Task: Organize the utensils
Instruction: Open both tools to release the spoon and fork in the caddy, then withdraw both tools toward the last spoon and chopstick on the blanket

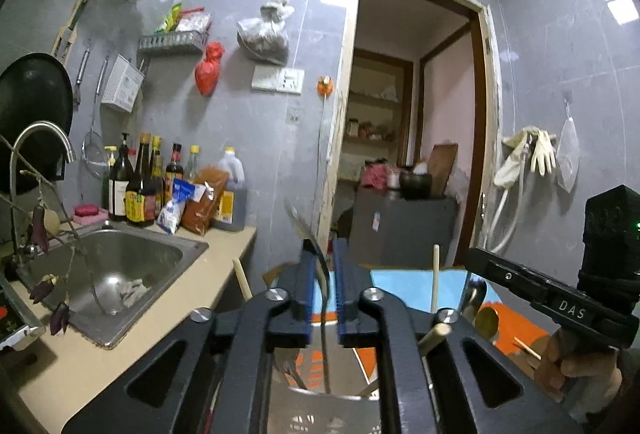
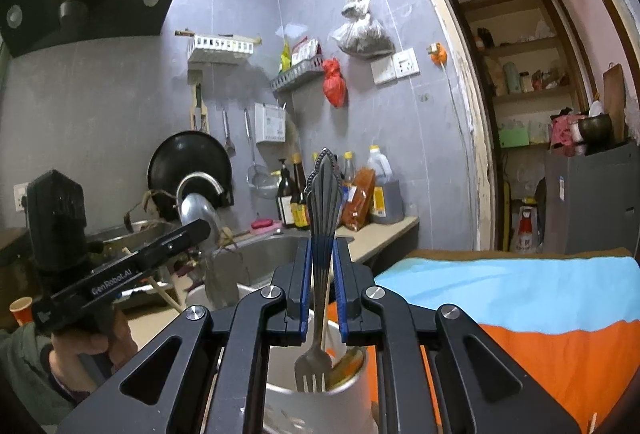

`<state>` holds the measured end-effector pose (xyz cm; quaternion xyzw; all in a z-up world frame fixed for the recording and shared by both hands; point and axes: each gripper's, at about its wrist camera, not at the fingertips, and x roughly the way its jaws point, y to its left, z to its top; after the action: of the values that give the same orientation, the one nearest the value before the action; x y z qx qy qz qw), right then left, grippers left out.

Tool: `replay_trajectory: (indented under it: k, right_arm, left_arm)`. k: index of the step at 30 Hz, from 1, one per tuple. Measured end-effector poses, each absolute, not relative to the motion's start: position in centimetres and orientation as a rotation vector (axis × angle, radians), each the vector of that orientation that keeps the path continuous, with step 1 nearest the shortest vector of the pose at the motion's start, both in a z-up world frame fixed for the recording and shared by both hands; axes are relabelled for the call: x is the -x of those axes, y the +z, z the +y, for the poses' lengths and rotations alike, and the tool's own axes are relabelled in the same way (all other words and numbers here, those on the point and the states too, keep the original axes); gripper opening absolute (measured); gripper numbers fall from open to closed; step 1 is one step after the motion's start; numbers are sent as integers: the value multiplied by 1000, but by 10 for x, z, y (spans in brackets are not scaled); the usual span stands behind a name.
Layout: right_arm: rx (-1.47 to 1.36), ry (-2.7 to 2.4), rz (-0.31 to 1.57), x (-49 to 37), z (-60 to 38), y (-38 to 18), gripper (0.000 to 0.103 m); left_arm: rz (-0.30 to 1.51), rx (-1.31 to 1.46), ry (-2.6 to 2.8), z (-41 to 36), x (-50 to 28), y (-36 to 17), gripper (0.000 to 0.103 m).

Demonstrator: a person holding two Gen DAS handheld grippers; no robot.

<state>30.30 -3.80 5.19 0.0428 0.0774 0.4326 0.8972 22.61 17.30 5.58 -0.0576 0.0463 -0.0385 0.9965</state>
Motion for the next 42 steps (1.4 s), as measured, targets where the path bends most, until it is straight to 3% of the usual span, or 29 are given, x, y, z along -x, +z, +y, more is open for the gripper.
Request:
replay_trajectory:
  k: [2, 5, 10, 15, 21, 25, 28, 35, 42]
  right_arm:
    - [-81, 894, 182, -303, -38, 51, 11]
    - [-85, 893, 201, -301, -40, 50, 25]
    - [-103, 884, 192, -295, -49, 56, 27]
    - [-114, 862, 138, -279, -65, 67, 56]
    - [-104, 812, 67, -255, -85, 80, 80]
    - [-93, 784, 36, -242, -96, 86, 85]
    - [-99, 772, 19, -236, -104, 89, 93]
    - [-112, 749, -2, -228, -117, 92, 97]
    - [-117, 741, -12, -223, -123, 92, 102]
  left_arm:
    - [126, 120, -70, 171, -226, 57, 25]
    - [154, 134, -59, 173, -226, 59, 30]
    - [162, 157, -17, 177, -221, 65, 45]
    - [142, 135, 21, 171, -210, 71, 55]
    - [111, 119, 112, 165, -197, 78, 75]
    - [98, 114, 158, 164, -193, 82, 81]
    - [93, 118, 173, 164, -193, 84, 81]
    - [72, 116, 199, 160, -188, 89, 84]
    - [79, 112, 273, 161, -191, 98, 96]
